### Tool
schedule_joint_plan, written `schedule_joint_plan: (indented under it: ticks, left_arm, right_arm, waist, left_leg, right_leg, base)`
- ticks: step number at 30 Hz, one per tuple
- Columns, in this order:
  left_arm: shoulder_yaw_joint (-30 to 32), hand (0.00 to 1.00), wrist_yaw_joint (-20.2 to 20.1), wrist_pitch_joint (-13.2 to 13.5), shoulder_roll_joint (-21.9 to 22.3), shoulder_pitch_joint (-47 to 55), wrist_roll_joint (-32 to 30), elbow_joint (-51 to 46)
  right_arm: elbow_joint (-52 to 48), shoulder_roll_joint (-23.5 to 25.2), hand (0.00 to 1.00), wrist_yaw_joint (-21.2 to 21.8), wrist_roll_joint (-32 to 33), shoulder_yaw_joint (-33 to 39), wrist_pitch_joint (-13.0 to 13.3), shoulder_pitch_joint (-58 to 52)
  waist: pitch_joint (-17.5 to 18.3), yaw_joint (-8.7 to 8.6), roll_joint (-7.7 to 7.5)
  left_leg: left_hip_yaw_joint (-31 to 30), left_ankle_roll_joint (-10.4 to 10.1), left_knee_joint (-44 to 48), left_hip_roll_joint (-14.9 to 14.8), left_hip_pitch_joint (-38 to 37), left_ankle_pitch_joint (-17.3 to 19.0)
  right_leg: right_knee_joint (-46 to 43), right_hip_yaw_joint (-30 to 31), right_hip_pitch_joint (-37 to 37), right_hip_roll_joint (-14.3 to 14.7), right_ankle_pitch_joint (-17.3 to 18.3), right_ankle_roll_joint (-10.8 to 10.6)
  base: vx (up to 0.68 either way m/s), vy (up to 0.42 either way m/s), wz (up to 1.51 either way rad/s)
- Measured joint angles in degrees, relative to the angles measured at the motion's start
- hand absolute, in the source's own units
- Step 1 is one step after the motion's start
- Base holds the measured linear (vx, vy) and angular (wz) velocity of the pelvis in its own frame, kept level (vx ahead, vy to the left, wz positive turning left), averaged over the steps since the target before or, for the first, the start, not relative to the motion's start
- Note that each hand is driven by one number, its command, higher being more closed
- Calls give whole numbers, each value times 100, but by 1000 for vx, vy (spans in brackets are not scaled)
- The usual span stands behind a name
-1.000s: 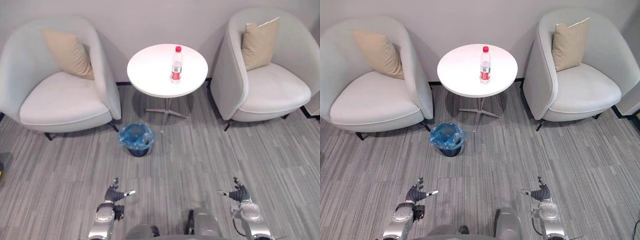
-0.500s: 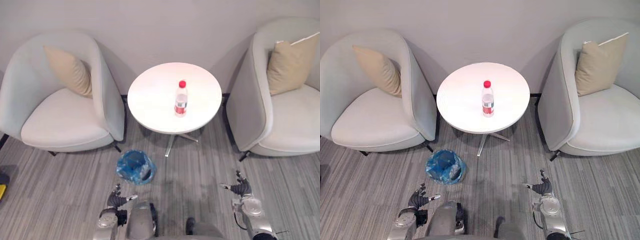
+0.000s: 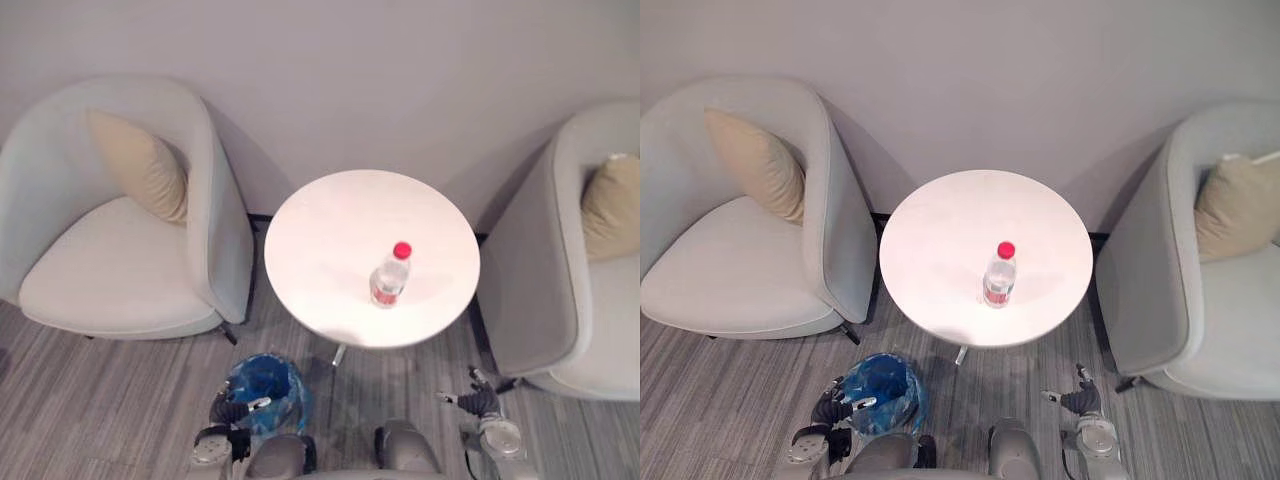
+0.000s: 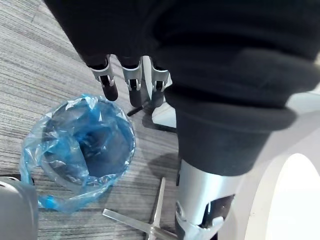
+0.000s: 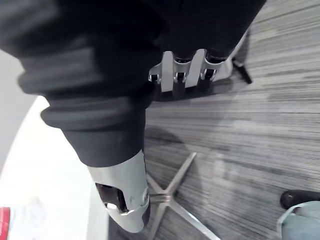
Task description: Gather rubbish on tea table into small bin, then transfer packed bag to large trash can.
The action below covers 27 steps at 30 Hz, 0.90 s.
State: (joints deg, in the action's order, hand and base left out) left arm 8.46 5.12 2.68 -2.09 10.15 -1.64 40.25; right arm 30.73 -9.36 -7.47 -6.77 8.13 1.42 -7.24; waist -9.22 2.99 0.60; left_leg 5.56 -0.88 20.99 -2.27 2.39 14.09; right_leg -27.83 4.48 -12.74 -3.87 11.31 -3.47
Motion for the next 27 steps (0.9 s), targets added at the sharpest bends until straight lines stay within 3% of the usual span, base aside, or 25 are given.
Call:
schedule_joint_plan:
  ticks: [2,5,16,27]
  left_arm:
    - [20,0,-4,0,31,17,1,1]
    - [81,0,-4,22,37,-4,2,-30]
    - [114,0,-2,44,-160,240,-1,90]
    - [73,0,-6,56,-375,392,-3,342]
  right_arm:
    - [-487,-15,0,10,66,-4,62,-31]
    - [-1026,-52,0,20,92,-4,129,-181]
    - [-1847,-275,0,272,-74,-234,531,-350]
    - [-1359,-694,0,243,-286,-638,640,71]
  waist:
    - [57,19,126]
    - [76,11,142]
    - [171,-61,127]
    - [269,-57,297]
  left_leg:
    - [-42,-170,-339,-149,-136,-101]
    - [-91,-291,-647,-186,-383,-200]
    - [-396,-246,-1314,-127,-510,-561]
    - [-697,-227,-1513,-77,-490,-779]
  right_leg:
    - [211,-87,91,151,-56,90]
    - [349,-164,286,220,-58,94]
    - [1097,-409,578,137,-358,200]
    - [1813,-664,930,165,-801,201]
  base:
    - [171,-165,-4]
    - [79,-91,7]
    - [-22,4,13]
    - [-36,2,12]
